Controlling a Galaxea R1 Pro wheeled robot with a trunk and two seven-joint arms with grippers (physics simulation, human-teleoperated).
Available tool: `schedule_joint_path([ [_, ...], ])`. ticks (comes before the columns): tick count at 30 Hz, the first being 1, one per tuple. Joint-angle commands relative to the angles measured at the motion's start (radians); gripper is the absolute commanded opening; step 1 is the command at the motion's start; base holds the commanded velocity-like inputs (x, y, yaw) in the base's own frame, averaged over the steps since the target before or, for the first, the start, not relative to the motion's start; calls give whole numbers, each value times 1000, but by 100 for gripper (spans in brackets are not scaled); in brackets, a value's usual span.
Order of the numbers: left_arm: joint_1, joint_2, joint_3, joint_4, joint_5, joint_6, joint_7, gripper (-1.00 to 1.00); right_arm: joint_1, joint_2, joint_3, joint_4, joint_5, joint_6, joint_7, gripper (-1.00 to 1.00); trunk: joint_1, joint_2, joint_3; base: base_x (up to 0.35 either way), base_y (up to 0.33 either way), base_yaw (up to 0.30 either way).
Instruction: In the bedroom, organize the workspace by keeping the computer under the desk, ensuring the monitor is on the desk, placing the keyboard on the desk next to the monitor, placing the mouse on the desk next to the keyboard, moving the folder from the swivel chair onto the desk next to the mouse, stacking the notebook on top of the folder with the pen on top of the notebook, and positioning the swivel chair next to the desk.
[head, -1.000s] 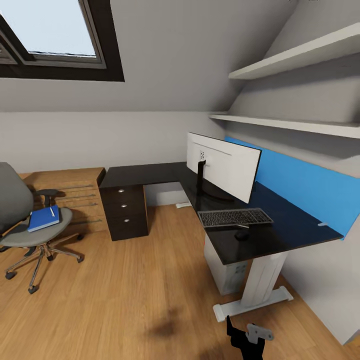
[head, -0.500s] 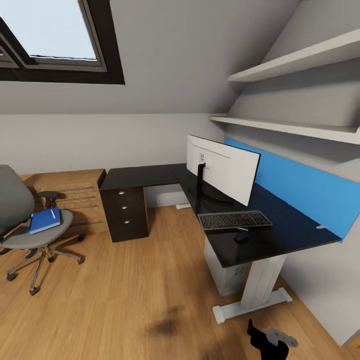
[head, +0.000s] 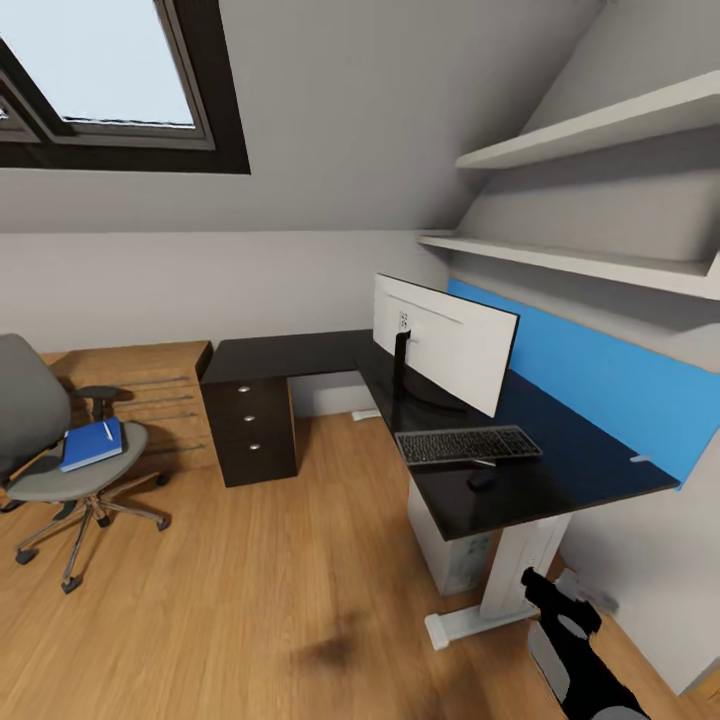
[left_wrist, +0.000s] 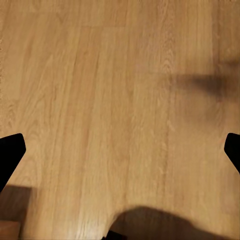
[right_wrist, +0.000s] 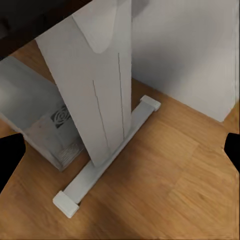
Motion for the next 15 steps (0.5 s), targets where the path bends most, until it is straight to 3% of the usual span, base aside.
schedule_joint_path([
  [1, 0, 2, -5, -1, 11, -4, 7, 100, -2, 0, 1, -32, -12, 37, -26, 100, -4, 7, 2, 0, 0, 0],
  [2, 0, 2, -5, -1, 11, -4, 8, 100, -9, 1, 1, -88, -14, 125, -70, 100, -8, 14, 5, 0, 0, 0],
  [4, 0, 3, -4, -1, 12, -4, 8, 100, -26, 2, 2, -133, -15, 215, -107, 100, -15, 28, 12, 0, 0, 0],
  [5, 0, 4, -2, 0, 13, -4, 8, 100, -90, 5, 6, -183, -17, 376, -148, 100, -19, 35, 15, 0, 0, 0],
  [8, 0, 4, -1, -1, 13, -4, 9, 100, -161, 23, 9, -200, -18, 468, -146, 100, -31, 56, 24, 0, 0, 0],
  [12, 0, 4, 0, -1, 14, -5, 9, 100, -200, 49, 7, -187, -21, 494, -92, 100, -31, 56, 24, 0, 0, 0],
  [15, 0, 4, 0, -1, 13, -6, 9, 100, -211, 68, 12, -139, -21, 438, -59, 100, -31, 56, 24, 0, 0, 0],
])
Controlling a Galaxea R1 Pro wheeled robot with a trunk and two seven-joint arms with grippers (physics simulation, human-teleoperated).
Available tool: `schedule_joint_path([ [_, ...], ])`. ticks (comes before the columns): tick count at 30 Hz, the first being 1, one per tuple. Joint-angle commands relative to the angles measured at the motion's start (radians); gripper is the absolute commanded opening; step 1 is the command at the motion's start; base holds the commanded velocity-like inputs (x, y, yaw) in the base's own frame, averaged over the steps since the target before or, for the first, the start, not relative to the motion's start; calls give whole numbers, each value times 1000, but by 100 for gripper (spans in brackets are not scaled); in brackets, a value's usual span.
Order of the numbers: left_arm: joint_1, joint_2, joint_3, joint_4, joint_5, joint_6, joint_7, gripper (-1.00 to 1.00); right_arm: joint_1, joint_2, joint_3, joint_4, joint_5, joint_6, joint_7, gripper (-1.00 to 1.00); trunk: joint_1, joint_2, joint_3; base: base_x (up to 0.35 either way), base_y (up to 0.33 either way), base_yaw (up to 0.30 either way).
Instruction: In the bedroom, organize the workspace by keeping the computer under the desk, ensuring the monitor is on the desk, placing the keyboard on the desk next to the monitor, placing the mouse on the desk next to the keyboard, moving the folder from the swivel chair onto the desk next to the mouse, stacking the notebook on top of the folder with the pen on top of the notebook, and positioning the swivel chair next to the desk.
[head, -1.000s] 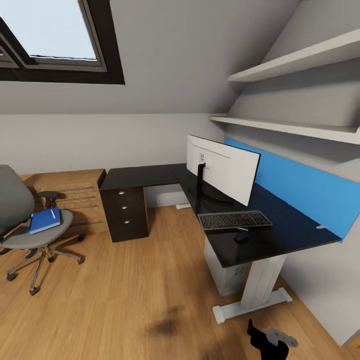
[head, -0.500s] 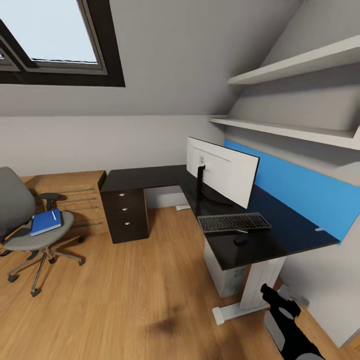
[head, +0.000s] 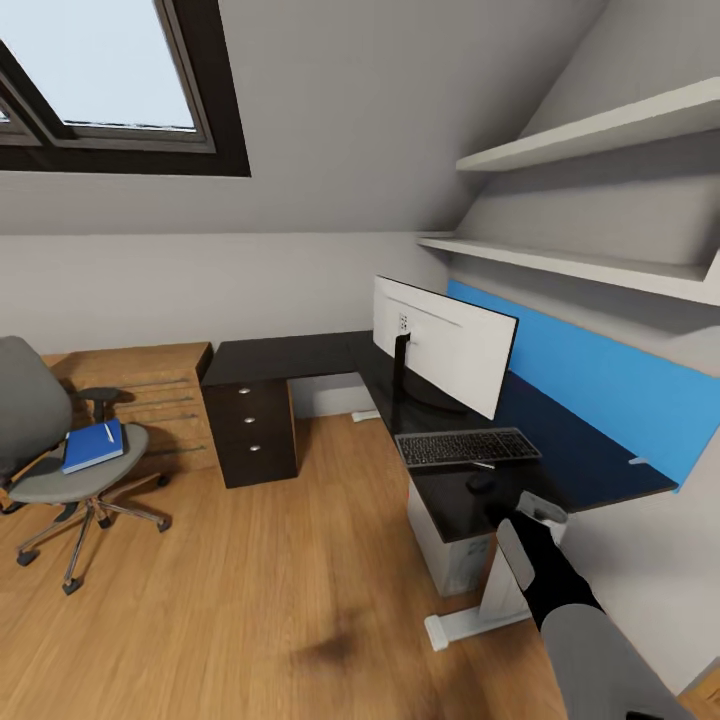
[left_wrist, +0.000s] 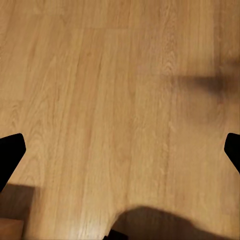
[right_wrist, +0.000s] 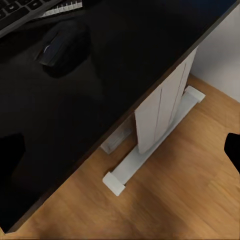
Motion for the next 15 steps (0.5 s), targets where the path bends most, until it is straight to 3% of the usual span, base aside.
schedule_joint_path([
  [1, 0, 1, -6, -1, 10, -5, 7, 100, -2, 5, -1, 11, -8, -17, 0, 100, 0, -1, -1, 0, 0, 0],
  [4, 0, 1, -6, -2, 9, -5, 7, 100, -6, 15, 8, 50, -6, -71, 12, 100, 0, -1, -1, 0, 0, 0],
  [7, 0, 0, -6, -1, 7, -31, 7, 100, -8, 21, 62, 77, -2, -102, 16, 100, 0, -1, -1, 69, 0, 0],
  [10, 0, 0, -8, 0, 8, -68, 6, 100, -8, 21, 106, 93, -1, -108, 15, 100, 0, -1, -1, 232, 0, 0],
  [15, 0, -1, -9, 4, 8, -78, 6, 100, -8, 21, 121, 104, 0, -111, 16, 100, 0, -1, -1, 301, 0, 0],
])
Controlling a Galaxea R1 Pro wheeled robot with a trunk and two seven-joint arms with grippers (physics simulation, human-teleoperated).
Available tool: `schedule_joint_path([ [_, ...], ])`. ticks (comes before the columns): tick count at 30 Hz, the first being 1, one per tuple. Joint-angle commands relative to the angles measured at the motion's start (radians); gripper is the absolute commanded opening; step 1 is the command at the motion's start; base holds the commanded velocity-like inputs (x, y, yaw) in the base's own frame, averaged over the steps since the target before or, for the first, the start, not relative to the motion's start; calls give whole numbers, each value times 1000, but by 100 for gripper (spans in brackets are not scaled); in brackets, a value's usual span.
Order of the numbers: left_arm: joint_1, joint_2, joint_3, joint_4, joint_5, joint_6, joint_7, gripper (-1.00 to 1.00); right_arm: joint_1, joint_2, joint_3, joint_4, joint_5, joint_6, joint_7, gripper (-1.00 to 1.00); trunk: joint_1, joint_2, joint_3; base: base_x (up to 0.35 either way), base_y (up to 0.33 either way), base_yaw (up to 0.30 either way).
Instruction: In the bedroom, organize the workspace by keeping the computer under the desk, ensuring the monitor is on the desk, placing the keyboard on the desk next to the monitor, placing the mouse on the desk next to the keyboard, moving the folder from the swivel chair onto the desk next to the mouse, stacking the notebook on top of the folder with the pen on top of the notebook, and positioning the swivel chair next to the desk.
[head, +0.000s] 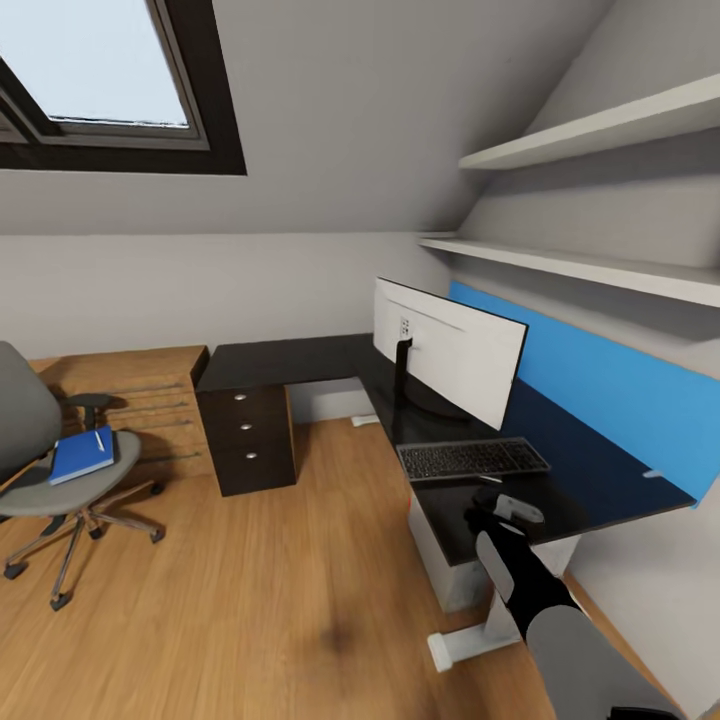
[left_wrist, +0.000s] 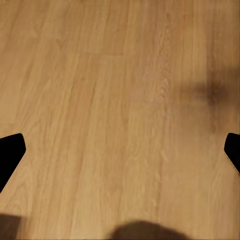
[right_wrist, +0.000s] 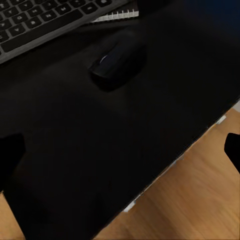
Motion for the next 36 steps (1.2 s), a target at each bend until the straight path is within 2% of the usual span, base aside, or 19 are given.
schedule_joint_path([
  [1, 0, 1, -6, 1, 11, -7, 7, 100, 0, 1, 1, -1, -7, 3, -3, 100, 1, -1, -1, 316, 0, 0],
  [18, 0, 1, -9, 5, 8, -11, 7, 100, 0, -5, 7, 27, -5, -2, -4, 100, 1, -1, -1, 307, -35, 0],
  [25, 0, 1, -12, 4, 8, -12, 6, 100, -1, -17, 5, 95, -5, -4, -4, 100, 1, -1, -1, 72, -19, 0],
  [32, 0, 1, -12, 4, 8, -12, 6, 100, -2, -26, 5, 109, -5, -4, -4, 100, 1, -1, -1, 11, -3, 0],
  [36, 0, 1, -12, 4, 8, -12, 6, 100, -2, -44, 4, 125, -7, -4, -4, 100, 1, -1, -1, 20, -1, 0],
])
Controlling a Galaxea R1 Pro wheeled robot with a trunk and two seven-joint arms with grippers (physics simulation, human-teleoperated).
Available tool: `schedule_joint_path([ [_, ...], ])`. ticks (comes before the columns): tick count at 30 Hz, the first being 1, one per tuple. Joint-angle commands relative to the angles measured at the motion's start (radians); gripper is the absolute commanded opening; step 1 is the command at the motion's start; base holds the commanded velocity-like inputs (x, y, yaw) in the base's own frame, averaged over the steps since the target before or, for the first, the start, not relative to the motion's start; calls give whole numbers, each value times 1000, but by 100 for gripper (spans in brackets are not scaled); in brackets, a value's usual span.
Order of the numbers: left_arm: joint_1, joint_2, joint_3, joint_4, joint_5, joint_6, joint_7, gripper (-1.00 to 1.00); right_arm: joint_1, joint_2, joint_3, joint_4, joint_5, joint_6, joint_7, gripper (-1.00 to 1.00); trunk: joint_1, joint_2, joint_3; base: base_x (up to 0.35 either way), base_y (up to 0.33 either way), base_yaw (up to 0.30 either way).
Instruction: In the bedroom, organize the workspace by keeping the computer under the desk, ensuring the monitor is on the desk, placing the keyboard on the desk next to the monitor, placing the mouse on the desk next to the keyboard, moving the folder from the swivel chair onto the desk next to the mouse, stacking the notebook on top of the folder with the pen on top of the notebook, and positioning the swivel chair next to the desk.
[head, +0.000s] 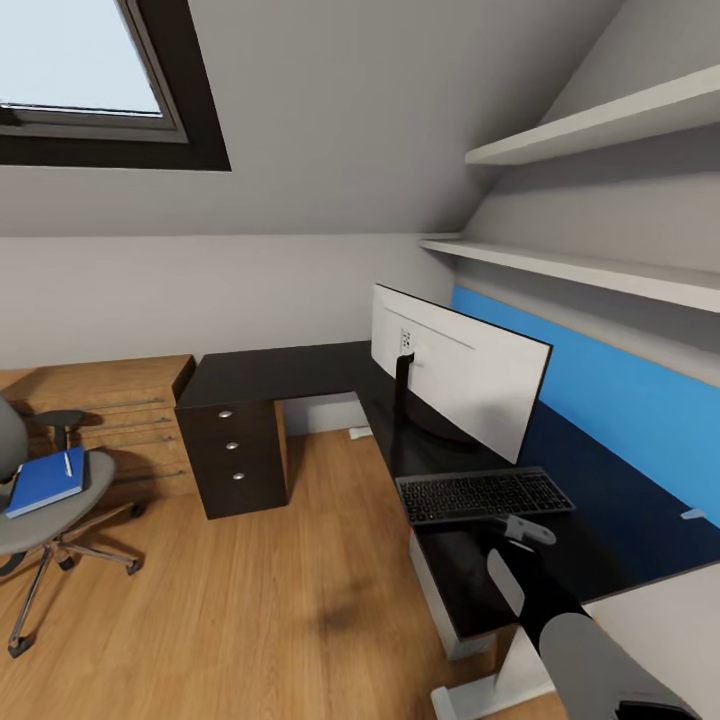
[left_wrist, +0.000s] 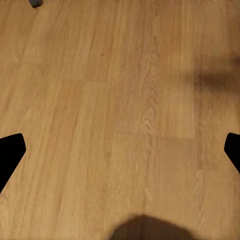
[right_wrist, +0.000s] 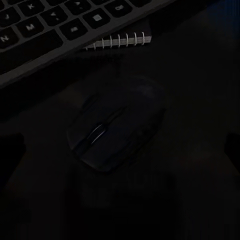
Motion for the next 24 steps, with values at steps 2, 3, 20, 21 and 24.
schedule_joint_path([
  [2, 0, 1, -6, -1, 11, -6, 7, 100, -1, -4, 1, 4, -8, 4, -4, 100, 0, -1, -1, 87, 0, 0],
  [3, 0, 1, -7, -1, 11, -6, 7, 100, -1, -5, 1, 7, -8, 4, -4, 100, 0, -1, -1, 126, 0, 0],
  [20, 0, 1, -9, 0, 10, -6, 5, 100, -4, -16, 0, 37, -8, 4, -4, 100, 0, -1, -1, 108, 0, 0],
  [21, 0, 1, -9, 0, 10, -6, 5, 100, -4, -17, 0, 41, -8, 4, -4, 100, 0, -1, -1, 3, 0, 0],
  [24, 0, 1, -9, 0, 10, -6, 5, 100, -4, -19, 0, 53, -8, 4, -4, 100, 0, -1, -1, 2, 0, 0],
])
